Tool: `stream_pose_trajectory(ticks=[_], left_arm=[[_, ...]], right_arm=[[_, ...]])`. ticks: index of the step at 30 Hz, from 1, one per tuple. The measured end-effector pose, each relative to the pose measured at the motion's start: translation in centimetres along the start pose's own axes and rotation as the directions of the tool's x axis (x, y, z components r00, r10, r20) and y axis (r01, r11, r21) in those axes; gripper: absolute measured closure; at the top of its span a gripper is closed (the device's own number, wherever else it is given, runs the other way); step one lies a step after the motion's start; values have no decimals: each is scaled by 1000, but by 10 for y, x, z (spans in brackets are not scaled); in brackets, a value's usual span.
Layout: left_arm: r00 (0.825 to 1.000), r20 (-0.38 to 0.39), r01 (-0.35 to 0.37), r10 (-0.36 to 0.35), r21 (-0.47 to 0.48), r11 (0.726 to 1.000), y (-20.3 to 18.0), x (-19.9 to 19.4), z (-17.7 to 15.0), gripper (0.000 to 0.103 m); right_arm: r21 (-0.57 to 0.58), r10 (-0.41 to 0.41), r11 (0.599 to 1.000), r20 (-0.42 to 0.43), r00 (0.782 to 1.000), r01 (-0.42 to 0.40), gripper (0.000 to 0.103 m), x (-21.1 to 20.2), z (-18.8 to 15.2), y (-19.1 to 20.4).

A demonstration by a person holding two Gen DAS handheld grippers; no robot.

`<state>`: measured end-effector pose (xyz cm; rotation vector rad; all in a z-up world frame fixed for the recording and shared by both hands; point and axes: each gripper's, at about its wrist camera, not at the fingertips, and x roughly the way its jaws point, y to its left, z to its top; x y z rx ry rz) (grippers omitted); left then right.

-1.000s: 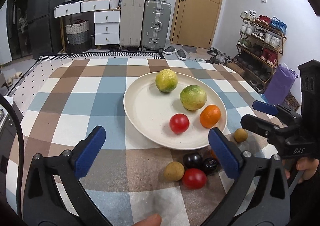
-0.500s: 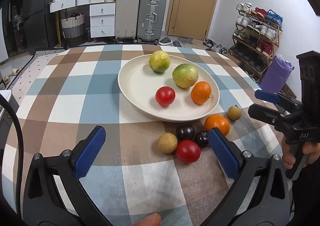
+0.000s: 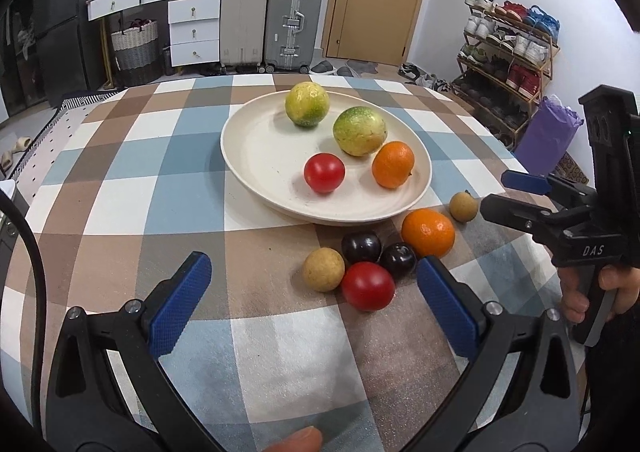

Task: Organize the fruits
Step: 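Withdraw both tools from the plate, then grasp the small brown fruit with the right tool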

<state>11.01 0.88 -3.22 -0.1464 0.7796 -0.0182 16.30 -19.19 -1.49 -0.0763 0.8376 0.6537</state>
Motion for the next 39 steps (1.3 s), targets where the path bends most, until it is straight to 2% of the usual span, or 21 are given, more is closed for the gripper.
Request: stream_pose_trajectory(ticks=[10, 15, 19, 24, 30, 34, 38, 39], left_arm=[[999, -48, -15, 17, 38, 999, -8, 12, -4, 0], [999, -51, -11, 12, 31, 999, -6, 14, -5, 0], [999, -48, -23, 24, 21, 1000, -5, 14, -4, 0], [1000, -17, -25, 25, 5, 1000, 0, 8, -1, 0], [999, 14, -40, 40, -16, 999, 6, 2, 2, 0], [1000, 4, -21, 22, -33, 999, 9, 2, 2, 0], [1000, 2, -12, 12, -12, 1000, 4, 2, 1, 0], [1000, 2, -12, 12, -5, 1000, 2, 1, 1, 0]], right_arm=[[-9, -15, 1000, -88, 996, 14, 0, 14, -6, 1], [-1, -22, 1000, -91, 996, 22, 2, 19, -7, 0], [-9, -16, 1000, -94, 995, 15, 7, 21, -6, 2], [-48, -5, 999, -118, 993, -1, 25, 28, -7, 10], [-78, -27, 997, -119, 993, 17, 42, 33, -4, 16], [-88, -27, 996, -117, 993, 16, 55, 33, -4, 17], [-92, -33, 996, -115, 993, 23, 75, 32, -5, 17], [-92, -33, 995, -115, 993, 22, 76, 31, -5, 17]])
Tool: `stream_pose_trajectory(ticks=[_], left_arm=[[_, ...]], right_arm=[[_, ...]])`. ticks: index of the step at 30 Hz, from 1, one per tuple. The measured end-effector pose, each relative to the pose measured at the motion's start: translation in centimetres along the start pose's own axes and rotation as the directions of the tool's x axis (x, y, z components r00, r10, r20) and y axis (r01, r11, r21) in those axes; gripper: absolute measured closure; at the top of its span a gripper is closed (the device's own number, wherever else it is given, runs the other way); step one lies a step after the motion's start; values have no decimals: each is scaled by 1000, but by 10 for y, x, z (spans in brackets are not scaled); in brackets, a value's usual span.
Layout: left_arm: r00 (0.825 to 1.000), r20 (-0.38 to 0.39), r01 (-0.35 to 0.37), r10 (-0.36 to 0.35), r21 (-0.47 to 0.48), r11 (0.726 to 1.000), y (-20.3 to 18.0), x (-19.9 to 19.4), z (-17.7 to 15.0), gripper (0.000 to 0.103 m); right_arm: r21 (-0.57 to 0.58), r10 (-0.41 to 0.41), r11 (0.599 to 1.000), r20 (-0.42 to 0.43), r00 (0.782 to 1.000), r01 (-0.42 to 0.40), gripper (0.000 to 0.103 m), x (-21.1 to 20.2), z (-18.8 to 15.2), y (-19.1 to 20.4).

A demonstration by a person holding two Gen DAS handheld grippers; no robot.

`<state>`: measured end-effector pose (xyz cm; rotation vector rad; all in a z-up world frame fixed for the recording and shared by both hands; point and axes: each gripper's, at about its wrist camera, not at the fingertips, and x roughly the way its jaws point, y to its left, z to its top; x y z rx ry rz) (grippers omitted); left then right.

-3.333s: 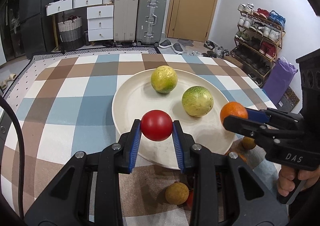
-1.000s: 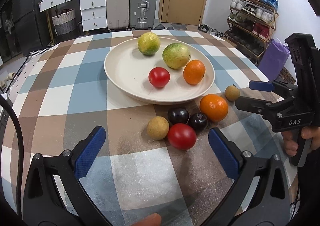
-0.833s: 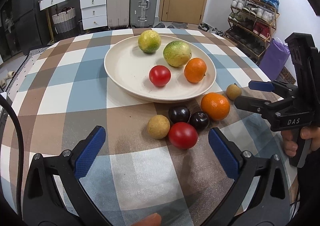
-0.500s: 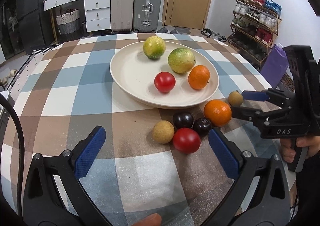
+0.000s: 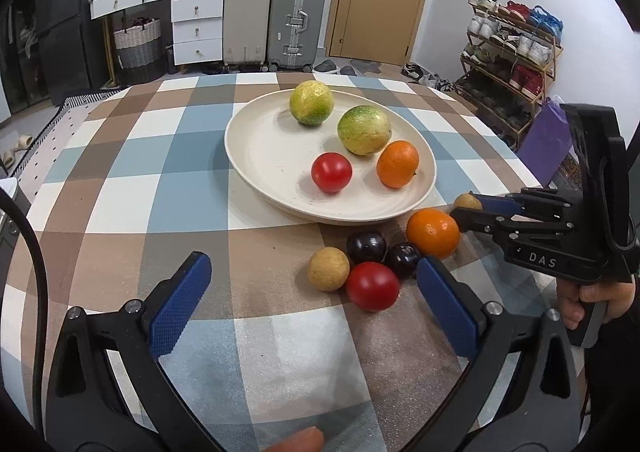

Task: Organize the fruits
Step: 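Grasp the small brown fruit with the right tool, then grasp the red tomato beside the plate with the left tool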

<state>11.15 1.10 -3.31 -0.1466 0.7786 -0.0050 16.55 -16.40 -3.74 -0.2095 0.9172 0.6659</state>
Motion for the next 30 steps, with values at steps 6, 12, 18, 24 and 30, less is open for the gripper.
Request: stream_pose_trajectory(ticks=[6, 12, 18, 24, 30], left_arm=[[1000, 2, -2, 2, 35, 999, -12, -2, -3, 0], [1000, -2, 24, -24, 48, 999, -20, -5, -5, 2], [998, -40, 51, -50, 28, 998, -16, 3, -6, 29], [996, -43, 75, -73, 44, 996, -15, -3, -3, 37], [996, -52, 72, -68, 92, 993, -22, -5, -5, 39]], right_arm=[[5, 28, 1000, 34, 999, -28, 76, -9, -1, 2], [-4, 52, 999, 83, 995, -52, 76, -17, -1, 8], [4, 54, 999, 79, 995, -54, 76, -16, -1, 6], [15, 51, 999, 77, 996, -52, 76, -16, -2, 3], [20, 50, 998, 77, 996, -51, 76, -17, -2, 1]])
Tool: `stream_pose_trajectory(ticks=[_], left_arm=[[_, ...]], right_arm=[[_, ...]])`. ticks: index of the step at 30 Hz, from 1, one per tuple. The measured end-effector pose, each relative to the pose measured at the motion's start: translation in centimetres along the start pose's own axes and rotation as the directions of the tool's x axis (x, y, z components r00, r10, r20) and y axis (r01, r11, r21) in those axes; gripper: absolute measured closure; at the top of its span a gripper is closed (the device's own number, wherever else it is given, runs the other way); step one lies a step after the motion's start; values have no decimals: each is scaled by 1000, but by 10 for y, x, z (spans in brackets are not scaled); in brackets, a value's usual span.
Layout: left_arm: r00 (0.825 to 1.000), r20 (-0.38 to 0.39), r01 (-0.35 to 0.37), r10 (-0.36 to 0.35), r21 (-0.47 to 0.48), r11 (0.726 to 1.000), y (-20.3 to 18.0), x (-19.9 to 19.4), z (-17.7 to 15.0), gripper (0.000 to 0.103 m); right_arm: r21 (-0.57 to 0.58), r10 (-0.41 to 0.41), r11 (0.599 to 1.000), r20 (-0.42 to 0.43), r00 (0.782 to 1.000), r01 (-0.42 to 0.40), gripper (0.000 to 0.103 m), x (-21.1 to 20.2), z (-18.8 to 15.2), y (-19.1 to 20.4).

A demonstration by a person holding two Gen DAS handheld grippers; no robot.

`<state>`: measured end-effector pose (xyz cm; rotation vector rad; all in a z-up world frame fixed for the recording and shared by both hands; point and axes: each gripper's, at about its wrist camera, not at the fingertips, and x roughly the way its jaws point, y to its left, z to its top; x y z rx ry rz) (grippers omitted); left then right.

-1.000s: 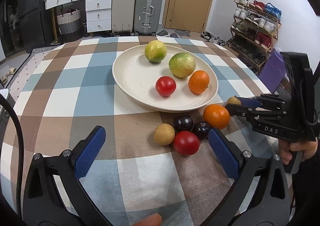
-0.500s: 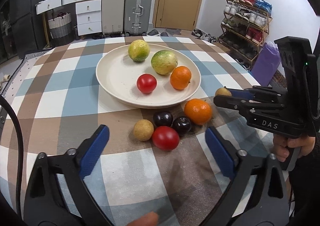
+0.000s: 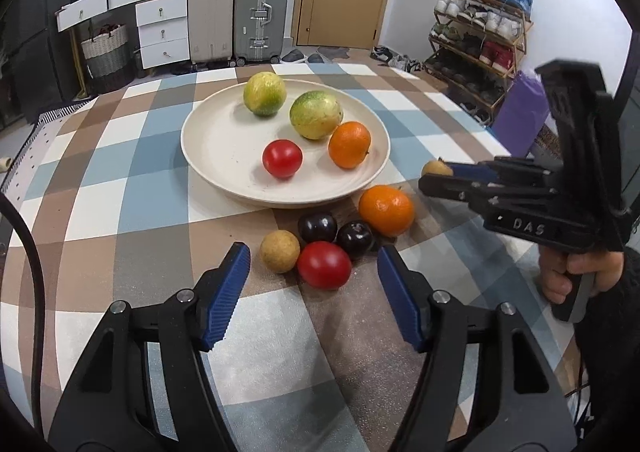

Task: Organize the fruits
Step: 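Grasp the red tomato beside the plate with the left tool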

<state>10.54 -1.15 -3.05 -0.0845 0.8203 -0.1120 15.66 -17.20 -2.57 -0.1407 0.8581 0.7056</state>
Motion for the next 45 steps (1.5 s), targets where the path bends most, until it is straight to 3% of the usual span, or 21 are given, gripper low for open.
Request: stream_pose_trajectory(ticks=[8, 15, 24, 27, 45], left_arm=[[999, -32, 14, -15, -32, 999, 6, 7, -3, 44], [995, -85, 43, -43, 2, 999, -3, 13, -6, 62], [995, -92, 34, -34, -4, 999, -4, 18, -7, 63], [995, -98, 21, -21, 5, 1000, -7, 22, -7, 75], [999, -43, 32, -30, 44, 999, -10, 8, -5, 77]], right_arm=[[-2, 2, 1000, 1, 1000, -2, 76, -1, 0, 0], [5, 0, 1000, -1, 1000, 0, 76, -2, 1, -1], [5, 2, 1000, 2, 1000, -2, 76, -2, 0, -1], [3, 3, 1000, 1, 1000, -3, 76, -1, 0, -1], [-2, 22, 1000, 10, 1000, -22, 76, -4, 1, 0]])
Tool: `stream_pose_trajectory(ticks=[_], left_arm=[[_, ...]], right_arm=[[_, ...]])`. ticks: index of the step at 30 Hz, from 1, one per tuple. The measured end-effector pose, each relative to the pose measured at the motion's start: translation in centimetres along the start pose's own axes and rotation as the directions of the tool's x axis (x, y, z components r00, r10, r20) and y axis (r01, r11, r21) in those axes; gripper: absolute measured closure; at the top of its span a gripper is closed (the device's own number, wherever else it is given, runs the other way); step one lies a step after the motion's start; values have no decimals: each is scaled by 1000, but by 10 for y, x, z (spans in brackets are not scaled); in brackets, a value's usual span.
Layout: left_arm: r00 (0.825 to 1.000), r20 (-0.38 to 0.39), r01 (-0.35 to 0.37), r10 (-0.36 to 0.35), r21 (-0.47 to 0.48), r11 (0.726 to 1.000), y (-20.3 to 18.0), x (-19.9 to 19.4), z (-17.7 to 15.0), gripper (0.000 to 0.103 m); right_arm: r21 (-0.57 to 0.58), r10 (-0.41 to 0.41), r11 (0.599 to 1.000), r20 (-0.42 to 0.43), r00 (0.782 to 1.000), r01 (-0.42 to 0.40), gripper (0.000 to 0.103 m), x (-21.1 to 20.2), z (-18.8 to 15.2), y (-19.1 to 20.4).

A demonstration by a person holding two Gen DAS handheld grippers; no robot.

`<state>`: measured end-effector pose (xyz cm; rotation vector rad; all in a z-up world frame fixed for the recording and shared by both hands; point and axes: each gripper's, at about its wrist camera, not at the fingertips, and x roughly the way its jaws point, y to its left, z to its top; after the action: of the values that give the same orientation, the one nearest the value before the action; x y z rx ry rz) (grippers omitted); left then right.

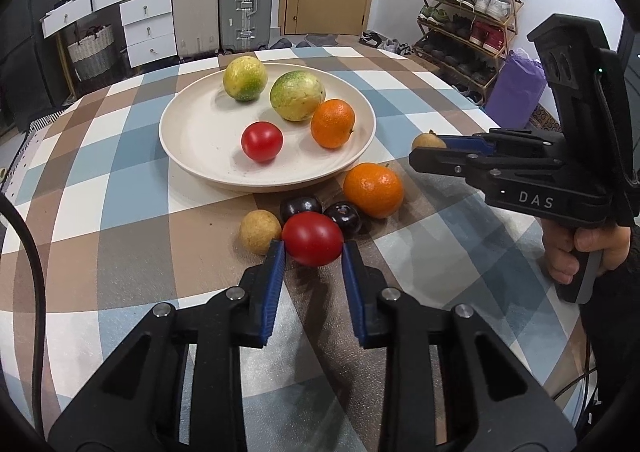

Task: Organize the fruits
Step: 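Grasp the red tomato beside the plate with the left tool, then carry the tomato and brown fruit onto the plate and open both tools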

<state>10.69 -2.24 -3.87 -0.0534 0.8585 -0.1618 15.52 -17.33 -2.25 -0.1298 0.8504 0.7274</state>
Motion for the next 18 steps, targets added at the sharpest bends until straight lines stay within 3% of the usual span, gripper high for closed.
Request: stream_pose_trajectory(ticks=[4, 11, 18], left_arm=[[1000, -14, 3, -3, 0, 1000, 0, 1, 0, 77], [1000, 27, 9, -9, 13, 1000, -1, -8, 0, 78], [1000, 4, 3, -3, 1, 1000, 2, -3, 0, 78]], right_arm=[[-1, -2, 1000, -3, 1000, 2, 76, 1, 0, 0], [2, 0, 1000, 2, 1000, 0, 76, -1, 0, -1], [-5, 3, 1000, 0, 1000, -3, 76, -1, 0, 1]])
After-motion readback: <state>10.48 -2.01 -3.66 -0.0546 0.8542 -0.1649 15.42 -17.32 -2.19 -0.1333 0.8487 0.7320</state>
